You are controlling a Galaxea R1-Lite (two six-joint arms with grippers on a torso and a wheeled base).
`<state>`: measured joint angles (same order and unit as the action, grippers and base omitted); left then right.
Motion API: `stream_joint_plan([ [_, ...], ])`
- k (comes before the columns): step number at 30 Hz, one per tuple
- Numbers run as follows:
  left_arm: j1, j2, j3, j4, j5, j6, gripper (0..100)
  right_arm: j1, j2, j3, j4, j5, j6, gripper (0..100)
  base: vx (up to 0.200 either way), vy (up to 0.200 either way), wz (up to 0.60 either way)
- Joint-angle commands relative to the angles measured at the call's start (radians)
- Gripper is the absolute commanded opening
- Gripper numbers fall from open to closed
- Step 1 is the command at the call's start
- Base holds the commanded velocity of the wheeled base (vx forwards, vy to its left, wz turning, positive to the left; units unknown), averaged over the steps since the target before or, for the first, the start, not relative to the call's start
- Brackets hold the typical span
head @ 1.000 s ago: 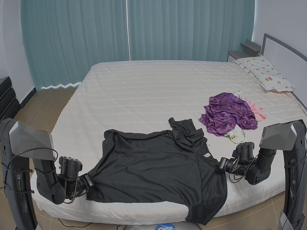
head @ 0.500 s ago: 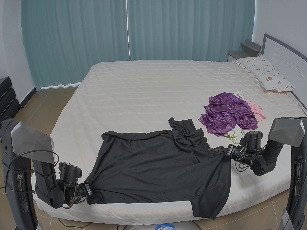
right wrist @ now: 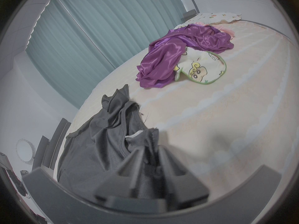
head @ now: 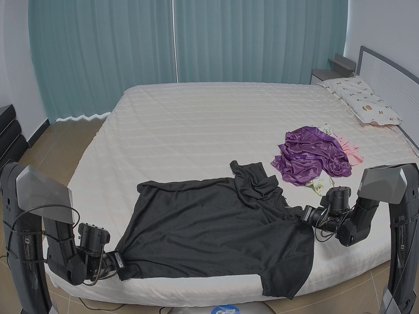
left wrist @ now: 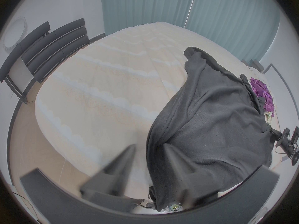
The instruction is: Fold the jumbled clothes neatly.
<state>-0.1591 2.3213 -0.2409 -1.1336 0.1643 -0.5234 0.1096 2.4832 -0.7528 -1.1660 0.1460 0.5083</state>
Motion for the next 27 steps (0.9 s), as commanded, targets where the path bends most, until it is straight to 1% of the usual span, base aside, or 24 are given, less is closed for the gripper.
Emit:
stream_joint_plan([
  [1,0.001,0.001,-0.006,-0.005,-0.012,-0.004,100,0.016,0.010,0.009,-0.011,0.001,0.009,100,0.000,0.000,0.00],
  [4,0.026,-0.030,0.002,-0.034,-0.038,-0.004,100,0.002,-0.018,0.033,-0.026,-0.002,0.010,100,0.000,0.000,0.00],
  [6,0.056,-0.082,0.002,-0.049,-0.049,-0.003,100,-0.013,-0.047,0.064,-0.037,0.000,0.012,100,0.000,0.000,0.00],
  [8,0.093,-0.132,-0.003,-0.052,-0.078,0.003,100,-0.031,-0.078,0.093,-0.050,0.000,0.013,100,0.000,0.000,0.00],
  [12,0.150,-0.243,0.003,-0.049,-0.186,0.006,100,-0.059,-0.133,0.151,-0.070,0.000,0.013,100,0.000,0.000,0.00],
  [15,0.148,-0.266,0.015,-0.049,-0.216,0.014,100,-0.065,-0.147,0.178,-0.073,0.000,0.015,100,0.000,0.000,0.00],
  [19,0.130,-0.260,-0.002,-0.049,-0.213,0.011,100,-0.064,-0.153,0.191,-0.093,-0.002,0.044,100,0.000,0.000,0.00],
  [24,0.105,-0.258,-0.041,-0.038,-0.196,0.008,100,-0.057,-0.152,0.194,-0.104,-0.002,0.049,100,0.000,0.000,0.00],
  [26,0.093,-0.257,-0.046,-0.037,-0.190,0.006,100,-0.053,-0.150,0.193,-0.104,-0.002,0.050,100,0.200,0.000,0.00],
  [27,0.075,-0.244,-0.049,-0.038,-0.190,0.006,100,-0.048,-0.148,0.193,-0.104,-0.002,0.052,100,0.200,0.000,0.00],
])
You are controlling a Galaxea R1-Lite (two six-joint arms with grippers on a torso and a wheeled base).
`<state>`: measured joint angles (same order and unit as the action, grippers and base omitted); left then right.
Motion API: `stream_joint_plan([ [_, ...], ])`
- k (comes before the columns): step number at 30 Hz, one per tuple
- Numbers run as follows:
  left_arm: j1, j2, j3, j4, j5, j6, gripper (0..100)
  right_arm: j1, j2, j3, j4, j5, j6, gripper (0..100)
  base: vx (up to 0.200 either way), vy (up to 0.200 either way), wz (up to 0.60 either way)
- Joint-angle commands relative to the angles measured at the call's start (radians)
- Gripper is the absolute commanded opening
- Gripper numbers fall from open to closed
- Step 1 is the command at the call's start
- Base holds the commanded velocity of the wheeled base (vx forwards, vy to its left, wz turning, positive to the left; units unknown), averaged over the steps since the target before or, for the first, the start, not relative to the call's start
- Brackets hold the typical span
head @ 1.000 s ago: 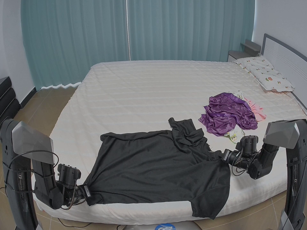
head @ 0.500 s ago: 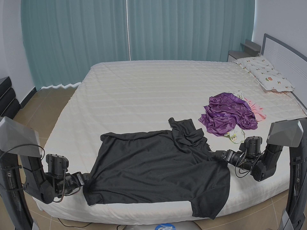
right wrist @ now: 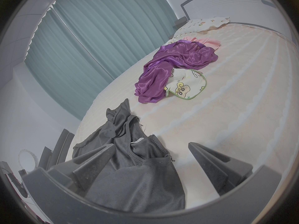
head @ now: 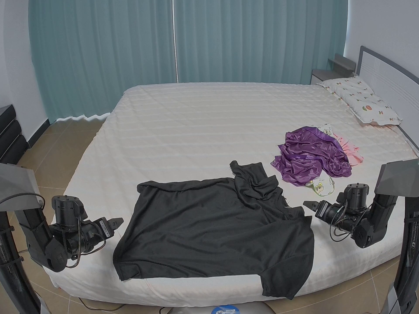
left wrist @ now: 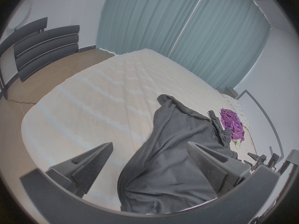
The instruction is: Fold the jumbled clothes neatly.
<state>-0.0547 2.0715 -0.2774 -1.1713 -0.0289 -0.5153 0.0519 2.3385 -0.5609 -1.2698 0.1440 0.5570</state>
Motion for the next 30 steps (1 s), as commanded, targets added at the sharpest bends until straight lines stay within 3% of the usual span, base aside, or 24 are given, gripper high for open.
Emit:
stream_joint_plan([
  [1,-0.033,0.016,-0.014,-0.002,0.004,0.000,100,0.013,-0.004,0.001,0.000,0.000,0.004,100,0.200,0.000,0.00],
  [6,-0.040,0.071,-0.071,-0.008,0.006,0.000,100,0.016,-0.002,0.002,0.000,-0.001,0.004,100,0.200,0.000,0.00],
  [14,-0.039,0.188,-0.269,0.027,0.009,0.000,100,0.017,-0.004,0.007,0.000,-0.001,0.004,100,0.000,0.000,0.00],
  [23,-0.043,0.266,-0.658,0.349,0.027,-0.026,100,0.039,-0.002,0.007,0.000,-0.001,0.004,100,0.000,0.000,0.00],
  [30,-0.047,0.412,-0.895,0.453,0.040,-0.026,100,0.045,-0.005,0.025,-0.003,-0.001,0.004,100,0.000,0.000,0.00],
])
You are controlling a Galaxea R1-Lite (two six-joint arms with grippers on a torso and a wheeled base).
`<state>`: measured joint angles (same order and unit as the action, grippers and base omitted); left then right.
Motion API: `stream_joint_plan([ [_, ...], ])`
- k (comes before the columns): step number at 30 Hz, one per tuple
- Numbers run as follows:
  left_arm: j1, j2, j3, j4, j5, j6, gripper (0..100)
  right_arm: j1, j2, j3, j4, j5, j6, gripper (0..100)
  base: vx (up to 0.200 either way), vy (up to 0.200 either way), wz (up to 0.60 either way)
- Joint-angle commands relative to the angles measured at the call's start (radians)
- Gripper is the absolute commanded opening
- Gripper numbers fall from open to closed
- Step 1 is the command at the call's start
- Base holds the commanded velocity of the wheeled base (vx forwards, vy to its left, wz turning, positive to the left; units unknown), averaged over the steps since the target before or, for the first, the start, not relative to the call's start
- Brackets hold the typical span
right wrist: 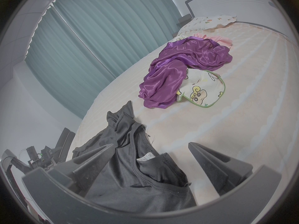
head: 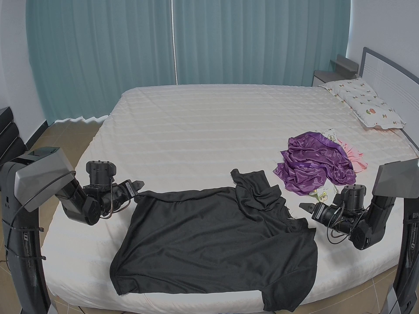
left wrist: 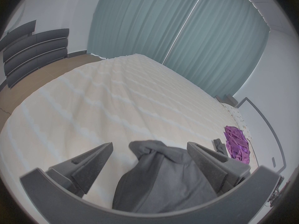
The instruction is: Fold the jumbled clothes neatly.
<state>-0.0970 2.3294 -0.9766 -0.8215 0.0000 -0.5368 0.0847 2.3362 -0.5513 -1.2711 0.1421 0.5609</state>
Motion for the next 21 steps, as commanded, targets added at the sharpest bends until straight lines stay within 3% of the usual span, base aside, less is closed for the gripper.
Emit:
stream_joint_plan([
  [1,-0.004,0.163,-0.209,0.110,0.011,-0.005,100,0.012,-0.005,0.016,-0.005,-0.001,-0.001,100,0.000,0.000,0.00],
  [5,-0.004,0.226,-0.304,0.137,0.014,-0.005,100,0.018,-0.003,0.031,-0.040,-0.019,-0.004,100,0.000,0.000,0.00],
  [16,-0.012,0.280,-0.379,0.168,0.015,-0.005,100,0.038,-0.011,0.034,-0.054,-0.030,-0.001,100,0.000,0.000,0.00],
  [17,-0.012,0.283,-0.386,0.170,0.015,-0.005,0,0.043,-0.012,0.033,-0.059,-0.029,0.001,100,0.000,0.000,0.00],
  [21,-0.012,0.288,-0.393,0.162,0.025,-0.003,0,0.063,-0.011,0.017,-0.068,-0.029,0.002,100,0.000,0.000,0.00],
])
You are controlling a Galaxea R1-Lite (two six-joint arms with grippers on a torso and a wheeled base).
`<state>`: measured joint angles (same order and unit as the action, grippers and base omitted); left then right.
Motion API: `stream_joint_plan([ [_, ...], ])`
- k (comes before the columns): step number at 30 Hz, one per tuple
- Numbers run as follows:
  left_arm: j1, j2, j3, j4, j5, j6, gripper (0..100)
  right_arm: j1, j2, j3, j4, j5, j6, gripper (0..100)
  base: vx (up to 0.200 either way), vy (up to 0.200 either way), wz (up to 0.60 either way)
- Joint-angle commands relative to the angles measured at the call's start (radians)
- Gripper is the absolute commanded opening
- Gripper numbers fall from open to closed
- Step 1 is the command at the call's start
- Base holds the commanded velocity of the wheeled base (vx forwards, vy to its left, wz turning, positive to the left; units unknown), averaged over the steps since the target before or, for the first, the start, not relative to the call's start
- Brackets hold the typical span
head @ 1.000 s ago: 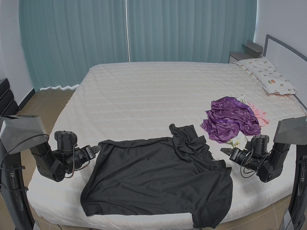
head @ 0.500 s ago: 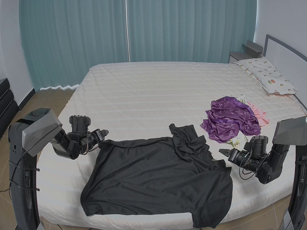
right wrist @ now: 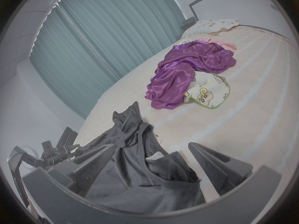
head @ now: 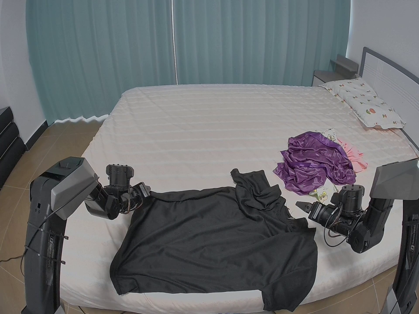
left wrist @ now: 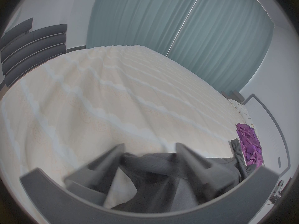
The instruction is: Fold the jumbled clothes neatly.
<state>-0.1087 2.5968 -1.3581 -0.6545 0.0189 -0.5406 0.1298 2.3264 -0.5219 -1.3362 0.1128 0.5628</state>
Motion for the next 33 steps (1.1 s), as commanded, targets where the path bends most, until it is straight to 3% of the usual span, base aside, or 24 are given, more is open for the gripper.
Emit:
stream_joint_plan([
  [1,0.000,0.020,-0.015,-0.008,0.021,0.001,0,0.024,0.002,-0.023,-0.003,0.001,0.000,100,0.000,0.000,0.00],
  [7,0.014,0.023,-0.104,-0.010,0.118,-0.001,0,0.059,0.042,-0.181,0.068,-0.002,0.002,100,0.000,0.000,0.00],
  [11,0.023,0.003,-0.130,-0.013,0.182,-0.002,0,0.079,0.074,-0.423,0.318,-0.042,0.048,100,0.000,0.000,0.00],
  [13,0.023,0.000,-0.130,-0.013,0.184,-0.002,0,0.079,0.076,-0.431,0.325,-0.044,0.052,100,0.000,0.000,0.00],
  [14,0.032,-0.024,-0.122,-0.025,0.200,-0.005,0,0.099,0.125,-0.576,0.465,-0.081,0.117,100,0.000,0.000,0.00],
  [15,0.038,-0.027,-0.127,-0.030,0.208,-0.005,0,0.102,0.153,-0.616,0.499,-0.091,0.120,100,0.000,0.000,0.00],
  [20,0.070,-0.032,-0.131,-0.062,0.231,0.001,0,0.102,0.242,-0.753,0.577,-0.124,0.115,100,0.000,0.000,0.00],
  [27,0.098,-0.027,-0.099,-0.059,0.236,0.001,0,0.103,0.304,-0.863,0.620,-0.116,0.092,100,0.000,0.000,0.00],
  [33,0.098,-0.026,-0.026,-0.063,0.234,-0.002,0,0.148,0.304,-0.929,0.617,-0.105,0.124,100,0.000,0.000,0.00],
])
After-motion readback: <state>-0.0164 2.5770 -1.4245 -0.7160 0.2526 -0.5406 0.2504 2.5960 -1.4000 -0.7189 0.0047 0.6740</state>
